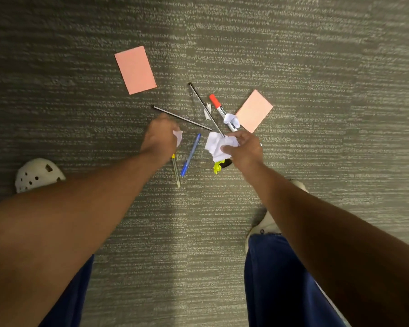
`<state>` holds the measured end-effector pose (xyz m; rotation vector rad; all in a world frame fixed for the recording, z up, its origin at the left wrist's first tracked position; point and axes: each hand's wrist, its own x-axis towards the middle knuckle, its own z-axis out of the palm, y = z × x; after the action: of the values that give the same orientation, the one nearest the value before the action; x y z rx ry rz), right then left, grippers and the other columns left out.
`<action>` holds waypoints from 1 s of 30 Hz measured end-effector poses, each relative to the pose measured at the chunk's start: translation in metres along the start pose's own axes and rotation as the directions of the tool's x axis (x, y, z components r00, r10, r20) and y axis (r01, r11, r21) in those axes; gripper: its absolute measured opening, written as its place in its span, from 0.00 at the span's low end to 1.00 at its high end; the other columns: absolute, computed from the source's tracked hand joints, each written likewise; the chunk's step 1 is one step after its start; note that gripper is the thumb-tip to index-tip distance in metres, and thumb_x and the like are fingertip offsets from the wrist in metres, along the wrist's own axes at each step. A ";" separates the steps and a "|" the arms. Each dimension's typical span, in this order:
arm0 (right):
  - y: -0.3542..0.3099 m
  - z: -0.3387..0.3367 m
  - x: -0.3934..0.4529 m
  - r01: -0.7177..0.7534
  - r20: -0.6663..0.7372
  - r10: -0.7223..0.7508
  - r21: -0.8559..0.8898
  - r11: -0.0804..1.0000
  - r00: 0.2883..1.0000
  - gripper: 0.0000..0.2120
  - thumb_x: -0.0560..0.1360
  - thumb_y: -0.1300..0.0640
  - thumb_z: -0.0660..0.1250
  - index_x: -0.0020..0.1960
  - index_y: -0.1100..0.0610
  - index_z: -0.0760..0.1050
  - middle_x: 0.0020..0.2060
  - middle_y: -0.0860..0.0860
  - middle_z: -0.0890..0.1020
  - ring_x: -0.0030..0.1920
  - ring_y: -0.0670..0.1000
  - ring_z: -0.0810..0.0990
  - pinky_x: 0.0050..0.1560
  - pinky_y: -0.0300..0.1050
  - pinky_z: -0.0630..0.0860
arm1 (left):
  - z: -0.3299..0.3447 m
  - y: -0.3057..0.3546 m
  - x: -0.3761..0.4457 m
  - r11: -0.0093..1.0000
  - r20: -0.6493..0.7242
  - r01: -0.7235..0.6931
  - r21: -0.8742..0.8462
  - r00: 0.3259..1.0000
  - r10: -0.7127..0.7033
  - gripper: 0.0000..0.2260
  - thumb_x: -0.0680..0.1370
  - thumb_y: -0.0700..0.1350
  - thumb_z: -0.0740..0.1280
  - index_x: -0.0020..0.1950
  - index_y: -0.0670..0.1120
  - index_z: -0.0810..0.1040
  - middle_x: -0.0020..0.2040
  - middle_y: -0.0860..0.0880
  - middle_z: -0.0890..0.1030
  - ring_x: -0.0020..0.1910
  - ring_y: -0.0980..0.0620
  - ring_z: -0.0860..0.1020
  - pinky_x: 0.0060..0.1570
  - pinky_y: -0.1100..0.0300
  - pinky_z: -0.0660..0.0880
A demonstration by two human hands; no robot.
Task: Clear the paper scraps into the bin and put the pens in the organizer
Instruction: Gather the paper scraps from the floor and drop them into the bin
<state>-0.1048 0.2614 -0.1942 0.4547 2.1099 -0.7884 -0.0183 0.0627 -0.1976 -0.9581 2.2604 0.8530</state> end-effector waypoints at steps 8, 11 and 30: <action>-0.021 0.011 -0.032 -0.345 0.329 0.191 0.516 0.784 0.925 0.20 0.76 0.70 0.72 0.66 0.61 0.76 0.62 0.60 0.82 0.53 0.59 0.86 0.42 0.46 0.86 | 0.010 0.038 -0.043 0.434 0.393 0.526 -0.732 0.845 -0.362 0.14 0.84 0.32 0.62 0.57 0.47 0.84 0.55 0.46 0.85 0.47 0.50 0.85 0.52 0.51 0.86; -0.026 0.024 -0.041 -0.372 0.358 0.207 0.491 0.788 0.910 0.26 0.74 0.69 0.76 0.68 0.62 0.72 0.62 0.63 0.82 0.50 0.60 0.87 0.43 0.48 0.86 | 0.008 0.044 -0.048 0.187 0.568 0.654 -0.733 0.739 -0.362 0.14 0.86 0.43 0.58 0.51 0.46 0.84 0.56 0.41 0.88 0.45 0.46 0.83 0.56 0.45 0.84; -0.037 0.008 -0.011 0.316 -0.057 -0.333 -0.203 0.927 0.941 0.13 0.77 0.63 0.69 0.61 0.56 0.82 0.59 0.54 0.83 0.54 0.54 0.83 0.58 0.43 0.78 | 0.003 0.009 -0.033 -0.086 0.612 0.610 -0.788 0.758 -0.226 0.13 0.85 0.34 0.63 0.59 0.48 0.83 0.54 0.44 0.84 0.39 0.52 0.79 0.33 0.63 0.77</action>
<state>-0.1144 0.2280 -0.1754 0.0354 2.3540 -0.7492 -0.0047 0.0840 -0.1739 -1.8057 0.5476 2.0914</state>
